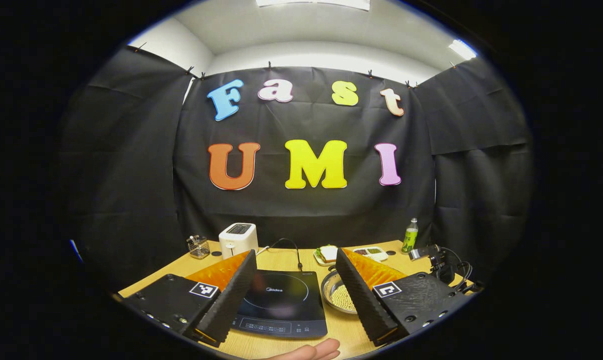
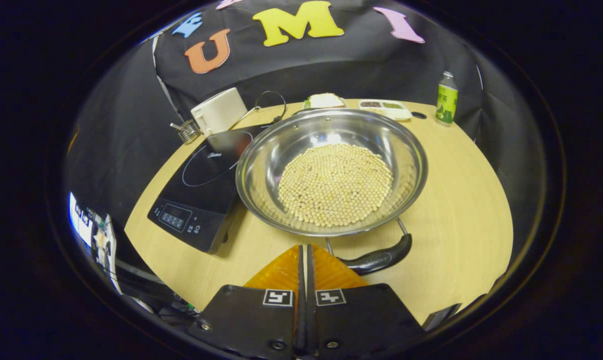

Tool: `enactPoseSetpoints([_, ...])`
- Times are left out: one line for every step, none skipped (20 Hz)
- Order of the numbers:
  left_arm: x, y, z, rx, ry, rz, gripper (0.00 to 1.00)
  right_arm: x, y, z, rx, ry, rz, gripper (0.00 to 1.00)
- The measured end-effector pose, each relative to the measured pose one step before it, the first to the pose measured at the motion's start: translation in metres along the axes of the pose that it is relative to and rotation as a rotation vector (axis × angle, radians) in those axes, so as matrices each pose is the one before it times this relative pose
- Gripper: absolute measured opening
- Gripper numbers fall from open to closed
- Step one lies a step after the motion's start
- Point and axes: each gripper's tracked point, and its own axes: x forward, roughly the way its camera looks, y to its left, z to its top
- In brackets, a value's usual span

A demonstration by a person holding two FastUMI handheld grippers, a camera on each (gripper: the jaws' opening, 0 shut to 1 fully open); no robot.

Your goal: First push the handle of the pot to place it horizontally, then grasp the pot with both hands and set it on the induction cooktop.

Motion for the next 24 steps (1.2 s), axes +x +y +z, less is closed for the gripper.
enactPoseSetpoints([-0.00125, -0.00145, -0.00038, -0.00646, 0.00346, -0.00072, 0.96, -0.00148, -0.00728, 0.0006, -0.00062, -0.00367, -0.00651, 0.0])
enactPoseSetpoints([0.00143, -0.00255, -0.00089, -0.00535, 0.00094, -0.00684, 0.96, -0.00012, -0.00545, 0.00059, 0.00145, -0.00307, -0.00369, 0.04])
enactPoseSetpoints([0.00011, -0.0028, 0.00028, -0.00168, -0.00119, -0.00762, 0.96, -0.0006, -0.00504, 0.00108, 0.01089, -0.00035, 0.00613, 0.04])
enactPoseSetpoints([0.00044, -0.00125, -0.00132, 0.00087, 0.00224, -0.00197, 0.96, -0.00061, -0.00345, 0.00091, 0.0187, 0.0013, 0.01684, 0.03])
enactPoseSetpoints([0.00059, 0.00013, -0.00042, -0.00176, -0.00047, 0.00307, 0.96, -0.00097, -0.00411, 0.00112, 0.01457, 0.00326, 0.01397, 0.04])
enactPoseSetpoints([0.00098, -0.00159, 0.00028, -0.00279, -0.00064, 0.00003, 0.96, -0.0007, -0.00579, 0.00155, 0.01031, -0.00061, 0.00557, 0.04])
enactPoseSetpoints([0.00248, -0.00273, 0.00104, -0.00044, 0.00033, -0.00445, 0.96, -0.0003, -0.00742, 0.00293, 0.00698, -0.00423, -0.00141, 0.0])
enactPoseSetpoints([0.00283, -0.00381, 0.00004, -0.00199, 0.00199, -0.00737, 0.96, -0.00043, -0.00771, 0.00228, 0.00194, -0.00467, -0.005, 0.04])
enactPoseSetpoints([0.00124, -0.00685, -0.00044, -0.00293, 0.00378, -0.01916, 0.96, -0.00055, -0.0074, 0.00292, -0.00243, -0.00222, -0.00443, 0.04])
enactPoseSetpoints([0.00299, -0.00834, 0.00116, -0.00434, 0.00161, -0.0243, 0.96, -0.00019, -0.00591, 0.0028, -0.00746, -0.00635, -0.00156, 0.0])
enactPoseSetpoints([0.00115, -0.0043, 0.00138, -0.00188, -0.00313, -0.01346, 0.95, 0.00008, -0.00569, 0.00186, -0.00721, 0.00065, -0.00184, 0.0])
enactPoseSetpoints([0.0011, -0.00324, 0.00264, 0.00119, -0.00774, -0.0053, 0.95, -0.00004, -0.00728, 0.00122, -0.00765, -0.00046, -0.00492, 0.0])
enactPoseSetpoints([0.00185, -0.0005, 0.00221, 0.00117, -0.00728, 0.00293, 0.95, 0.00005, -0.0063, 0.00242, -0.01109, -0.00248, -0.00743, 0.0])
enactPoseSetpoints([0.00152, -0.00021, 0.00162, -0.00153, -0.00666, 0.01292, 0.95, 0.00002, -0.007, 0.00027, -0.0114, 0.00044, -0.01052, 0.04])
enactPoseSetpoints([0.00158, 0.00006, 0.00113, -0.01035, -0.00932, 0.01154, 0.95, 0.00021, -0.00572, 0.00113, -0.0122, 0.00016, -0.00803, 0.0])
enactPoseSetpoints([0.00184, -0.00421, 0.00257, -0.01607, -0.01259, -0.012, 0.95, 0.00123, -0.00669, 0.00094, -0.01258, 0.00061, -0.00958, 0.04])
enactPoseSetpoints([0.00224, -0.00622, 0.0005, -0.01669, -0.00817, -0.01727, 0.95, 0.00094, -0.00597, 0.00162, -0.01115, -0.00104, -0.00757, 0.04])
enactPoseSetpoints([0.0011, -0.00246, 0.0012, -0.01116, 0.00064, -0.00986, 0.95, 0.00088, -0.00595, 0.00172, -0.00772, -0.00092, -0.00551, 0.0])
enactPoseSetpoints([-0.00067, 0.00298, 0.0003, -0.00395, 0.00013, 0.00404, 0.95, 0.00116, -0.00563, 0.00227, -0.0056, 0.00103, -0.00664, 0.03])
enactPoseSetpoints([-0.00026, 0.00339, 0.00277, 0.00426, -0.00651, 0.01019, 0.95, 0.00042, -0.0047, 0.00147, -0.01037, 0.00058, -0.00927, 0.03])
enactPoseSetpoints([0.00012, 0.00362, 0.00307, 0.00757, -0.00753, 0.01098, 0.95, 0.00171, -0.006, 0.00265, -0.0124, 0.00036, -0.01237, 0.04])
enactPoseSetpoints([-0.00092, 0.00328, 0.00309, 0.00888, -0.01131, 0.00999, 0.95, 0.0015, -0.00613, 0.00189, -0.01153, 0.0002, -0.0123, 0.04])
enactPoseSetpoints([0.00113, 0.00168, 0.00275, 0.00827, -0.00791, 0.00668, 0.95, 0.00137, -0.00486, 0.00191, -0.01156, 0.00251, -0.00861, 0.04])
enactPoseSetpoints([0.00042, 0.00187, 0.00076, 0.00485, -0.00325, 0.00479, 0.95, 0.00314, -0.00394, 0.00174, -0.00947, 0.00129, -0.00276, 0.04])
